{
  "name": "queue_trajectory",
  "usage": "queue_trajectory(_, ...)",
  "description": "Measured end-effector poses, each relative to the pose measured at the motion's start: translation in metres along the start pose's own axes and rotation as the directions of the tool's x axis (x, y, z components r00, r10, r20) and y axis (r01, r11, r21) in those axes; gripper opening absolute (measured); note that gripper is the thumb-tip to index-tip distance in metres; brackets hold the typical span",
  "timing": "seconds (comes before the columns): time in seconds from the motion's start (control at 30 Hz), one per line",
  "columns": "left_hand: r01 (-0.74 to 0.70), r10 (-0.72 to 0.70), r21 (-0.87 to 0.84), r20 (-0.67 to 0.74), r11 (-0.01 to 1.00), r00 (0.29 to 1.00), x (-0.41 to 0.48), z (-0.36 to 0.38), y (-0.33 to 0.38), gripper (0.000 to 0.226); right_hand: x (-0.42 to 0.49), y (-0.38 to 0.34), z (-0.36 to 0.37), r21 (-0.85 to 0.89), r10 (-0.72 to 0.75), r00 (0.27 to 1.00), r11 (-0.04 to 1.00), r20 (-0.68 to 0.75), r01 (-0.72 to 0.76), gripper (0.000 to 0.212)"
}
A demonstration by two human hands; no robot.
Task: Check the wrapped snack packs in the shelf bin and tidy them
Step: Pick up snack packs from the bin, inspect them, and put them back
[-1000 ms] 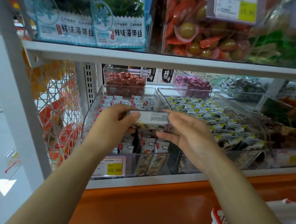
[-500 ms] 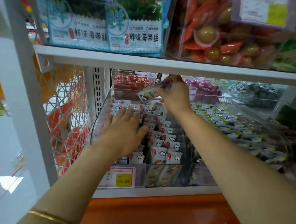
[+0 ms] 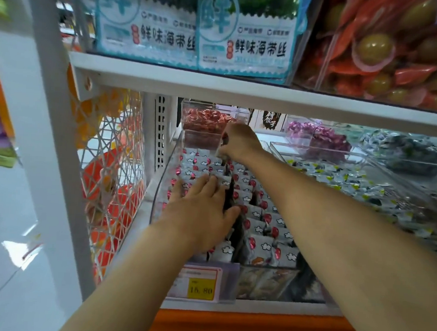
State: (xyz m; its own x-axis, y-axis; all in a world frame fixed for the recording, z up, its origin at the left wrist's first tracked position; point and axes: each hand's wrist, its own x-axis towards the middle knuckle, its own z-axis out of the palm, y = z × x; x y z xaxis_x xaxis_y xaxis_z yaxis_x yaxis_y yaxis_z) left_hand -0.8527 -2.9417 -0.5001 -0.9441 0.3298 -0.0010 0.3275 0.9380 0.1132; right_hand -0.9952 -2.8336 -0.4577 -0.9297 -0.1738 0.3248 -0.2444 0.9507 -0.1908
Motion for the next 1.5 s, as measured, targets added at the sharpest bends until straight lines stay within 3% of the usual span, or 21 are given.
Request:
queue_trajectory(0.13,0.003,-0.002,-0.024,0.02,1.0,1.0,-0.002,-0.002,0.001,0.064,-0.007,0.002,0.012,0.046,-0.039,0.989,0.998,0.146,0.033,0.025)
queue_trajectory(0.3,0.018,-0.017,-0.033,0.037,0.999,0.999,-0.005,-0.006,0.003,0.066,-0.016,0.008,-0.005,0.145,0.016,1.0,0.989,-0.002,-0.016,0.024)
queue_trajectory(0.37,0.036,-0.035,-0.033,0.049,0.999,0.998,-0.007,-0.008,0.003,0.069,-0.023,0.006,-0.017,0.138,-0.008,1.0,0.99,-0.001,0.008,0.021)
queue_trajectory(0.5,0.054,-0.054,0.003,0.092,0.999,0.994,-0.013,-0.01,0.002,0.071,-0.045,0.001,-0.024,0.158,-0.072,0.965,0.987,0.251,0.032,0.011)
queue_trajectory(0.57,0.054,-0.055,0.009,0.097,0.998,0.994,-0.015,-0.011,0.001,0.07,-0.053,-0.001,-0.019,0.144,-0.086,0.947,0.989,0.31,0.043,0.006)
queue_trajectory(0.7,0.056,-0.057,0.013,0.086,0.998,0.995,-0.017,-0.01,0.001,0.07,-0.053,-0.004,-0.012,0.079,-0.105,0.964,0.993,0.245,0.088,0.006)
queue_trajectory(0.8,0.055,-0.056,0.019,0.085,0.998,0.995,-0.017,-0.01,0.001,0.071,-0.051,-0.006,-0.015,0.151,-0.11,0.981,0.985,0.161,0.085,0.017)
queue_trajectory(0.97,0.05,-0.053,0.029,0.089,0.998,0.995,-0.016,-0.008,0.0,0.07,-0.058,-0.014,-0.003,0.117,-0.138,0.976,0.986,0.169,0.119,0.004)
queue_trajectory(1.23,-0.006,0.007,0.002,-0.077,1.0,0.997,-0.034,-0.007,0.007,0.064,-0.127,0.003,-0.063,0.409,0.054,0.99,0.913,-0.132,0.005,0.01)
queue_trajectory(1.37,-0.084,0.086,0.037,-0.075,0.996,0.993,-0.049,0.003,0.015,0.057,-0.184,0.012,-0.067,0.404,0.086,0.99,0.914,-0.111,-0.034,0.012)
queue_trajectory(1.5,-0.045,0.047,0.051,-0.033,0.998,0.998,-0.053,0.005,0.011,0.056,-0.205,0.012,-0.071,0.321,0.025,1.0,0.947,-0.018,-0.018,0.01)
